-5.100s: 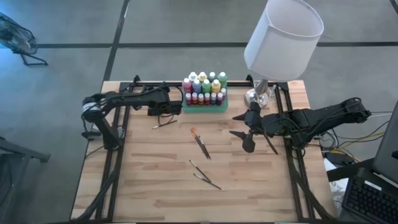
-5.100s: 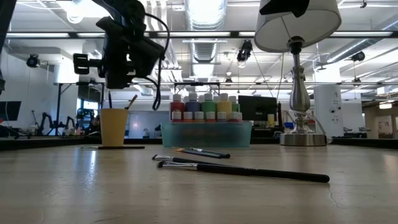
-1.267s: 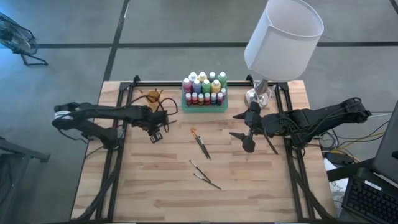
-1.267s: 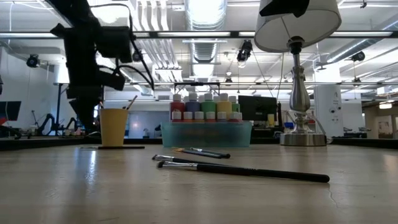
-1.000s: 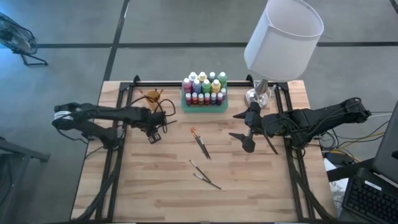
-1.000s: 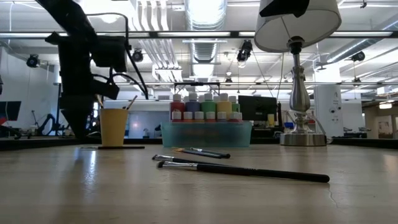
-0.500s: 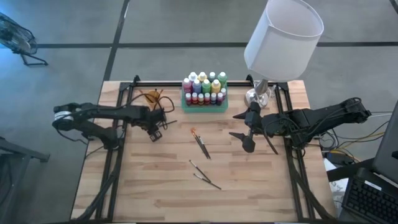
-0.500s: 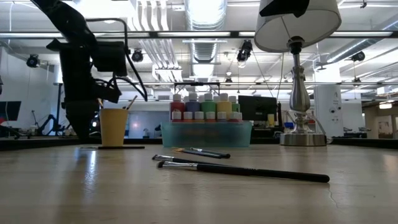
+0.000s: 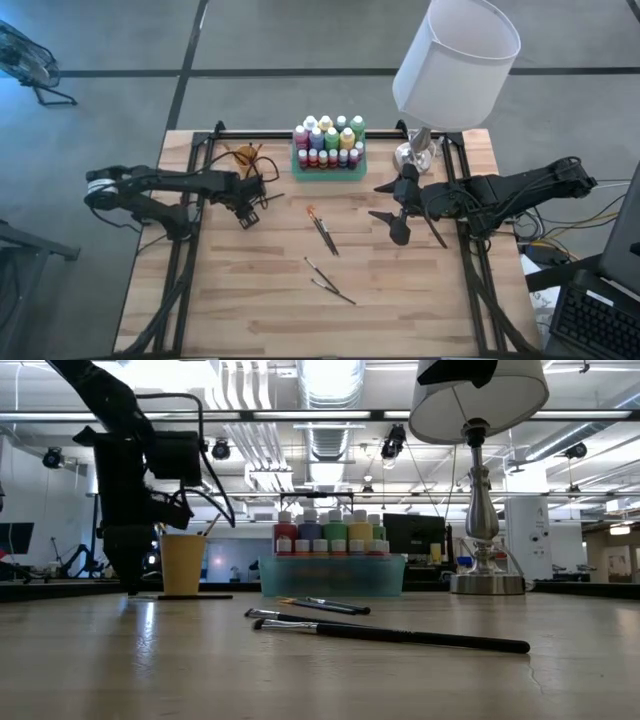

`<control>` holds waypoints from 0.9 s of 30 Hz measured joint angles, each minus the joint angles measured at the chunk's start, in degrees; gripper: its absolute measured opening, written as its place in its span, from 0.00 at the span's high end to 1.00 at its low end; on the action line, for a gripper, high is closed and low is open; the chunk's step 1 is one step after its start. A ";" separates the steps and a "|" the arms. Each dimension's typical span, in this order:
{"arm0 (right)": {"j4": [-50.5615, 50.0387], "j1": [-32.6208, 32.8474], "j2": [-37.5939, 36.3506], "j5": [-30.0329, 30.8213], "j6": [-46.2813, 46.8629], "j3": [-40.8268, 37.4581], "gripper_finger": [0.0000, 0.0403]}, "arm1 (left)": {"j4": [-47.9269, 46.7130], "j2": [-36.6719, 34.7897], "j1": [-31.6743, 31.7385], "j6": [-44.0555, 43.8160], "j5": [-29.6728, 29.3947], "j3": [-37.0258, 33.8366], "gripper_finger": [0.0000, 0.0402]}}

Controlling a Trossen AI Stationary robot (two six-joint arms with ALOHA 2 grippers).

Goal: Pick & Place Paint Supplies
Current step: Put the silver paintbrush into the orange cup

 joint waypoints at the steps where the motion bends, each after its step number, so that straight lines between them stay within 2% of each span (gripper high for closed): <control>1: -0.01 -0.01 -0.02 0.00 0.00 0.00 0.27 | 0.00 0.00 0.00 0.00 -0.20 -0.53 0.66; 9: 0.00 0.00 0.00 -0.01 0.00 0.00 0.33 | 3.27 -0.17 0.04 -0.63 -0.88 -4.51 0.66; 27: -0.02 -0.02 -0.01 0.00 0.00 0.00 0.45 | 5.43 -0.07 2.27 3.45 1.91 -4.64 0.66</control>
